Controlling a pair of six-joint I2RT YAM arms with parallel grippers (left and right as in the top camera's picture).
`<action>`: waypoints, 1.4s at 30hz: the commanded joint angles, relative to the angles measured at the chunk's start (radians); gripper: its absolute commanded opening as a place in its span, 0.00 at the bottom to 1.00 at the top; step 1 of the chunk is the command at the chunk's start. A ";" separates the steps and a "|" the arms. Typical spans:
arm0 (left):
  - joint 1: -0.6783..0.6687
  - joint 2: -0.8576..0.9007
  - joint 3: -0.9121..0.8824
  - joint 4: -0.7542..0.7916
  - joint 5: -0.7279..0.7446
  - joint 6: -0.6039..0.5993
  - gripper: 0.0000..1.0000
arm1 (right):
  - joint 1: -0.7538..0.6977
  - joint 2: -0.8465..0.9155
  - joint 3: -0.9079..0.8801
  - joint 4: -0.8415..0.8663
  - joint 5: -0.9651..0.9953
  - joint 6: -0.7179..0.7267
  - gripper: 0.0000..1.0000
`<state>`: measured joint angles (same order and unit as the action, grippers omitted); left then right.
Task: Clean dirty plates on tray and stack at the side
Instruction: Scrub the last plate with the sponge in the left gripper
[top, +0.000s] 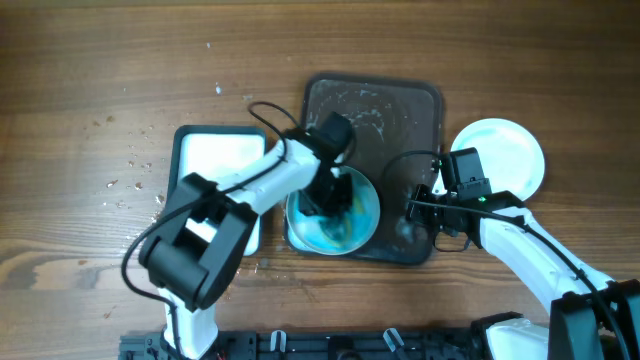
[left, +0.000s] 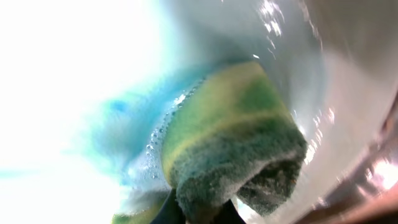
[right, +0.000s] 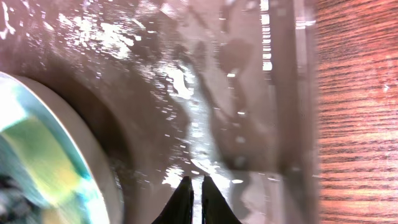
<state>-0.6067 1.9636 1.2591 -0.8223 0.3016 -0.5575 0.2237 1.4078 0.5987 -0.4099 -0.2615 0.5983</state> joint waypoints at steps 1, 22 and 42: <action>0.033 -0.002 0.001 0.050 -0.246 0.026 0.04 | 0.002 -0.003 0.003 0.005 -0.010 0.004 0.08; -0.185 -0.019 0.001 0.031 0.108 0.031 0.04 | 0.002 -0.006 0.003 -0.002 -0.030 -0.031 0.08; 0.377 -1.111 0.001 -0.412 -0.180 0.057 0.04 | 0.003 -0.789 0.327 -0.417 -0.071 -0.237 0.08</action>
<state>-0.2523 0.9028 1.2575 -1.2026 0.2016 -0.5159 0.2245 0.7155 0.8845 -0.8234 -0.3126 0.4049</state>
